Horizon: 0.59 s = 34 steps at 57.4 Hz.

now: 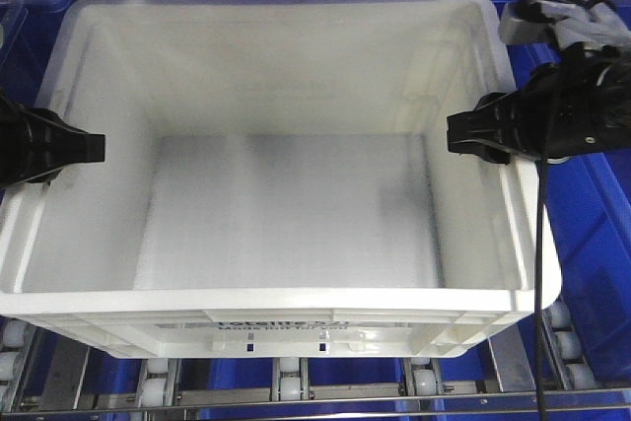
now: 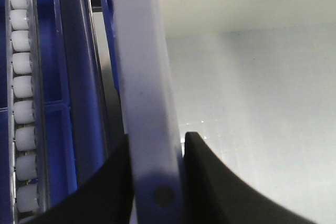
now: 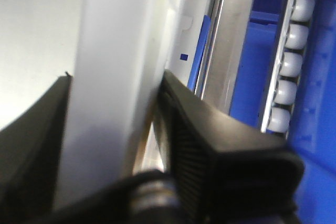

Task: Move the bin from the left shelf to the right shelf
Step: 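Lower the white tote with both grippers onto the empty roller lane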

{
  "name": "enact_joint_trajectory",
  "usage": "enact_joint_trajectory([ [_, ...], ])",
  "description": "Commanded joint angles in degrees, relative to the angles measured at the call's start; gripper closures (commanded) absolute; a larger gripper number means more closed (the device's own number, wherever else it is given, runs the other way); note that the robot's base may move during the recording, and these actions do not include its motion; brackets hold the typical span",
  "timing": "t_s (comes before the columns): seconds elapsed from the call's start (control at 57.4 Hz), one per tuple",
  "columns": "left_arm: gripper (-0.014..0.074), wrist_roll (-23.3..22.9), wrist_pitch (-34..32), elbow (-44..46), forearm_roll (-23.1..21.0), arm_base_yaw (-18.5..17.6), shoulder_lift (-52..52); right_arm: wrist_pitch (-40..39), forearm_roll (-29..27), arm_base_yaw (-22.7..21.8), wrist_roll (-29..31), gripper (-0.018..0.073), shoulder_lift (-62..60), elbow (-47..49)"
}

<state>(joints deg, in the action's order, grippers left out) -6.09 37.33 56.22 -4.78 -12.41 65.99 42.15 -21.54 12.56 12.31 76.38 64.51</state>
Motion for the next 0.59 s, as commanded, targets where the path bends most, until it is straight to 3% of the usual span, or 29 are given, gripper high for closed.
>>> enact_joint_trajectory([
  [0.0,0.0603,1.32,-6.51,2.22,-2.63,-0.76,-0.95,-8.84,-1.28,-0.01,2.28,0.0564,-0.63,2.53],
  [0.575,0.0603,1.27,-7.87,2.18,-2.89,-0.76,3.95,-11.52,-1.33,-0.01,3.32,0.0564,2.39,2.53],
])
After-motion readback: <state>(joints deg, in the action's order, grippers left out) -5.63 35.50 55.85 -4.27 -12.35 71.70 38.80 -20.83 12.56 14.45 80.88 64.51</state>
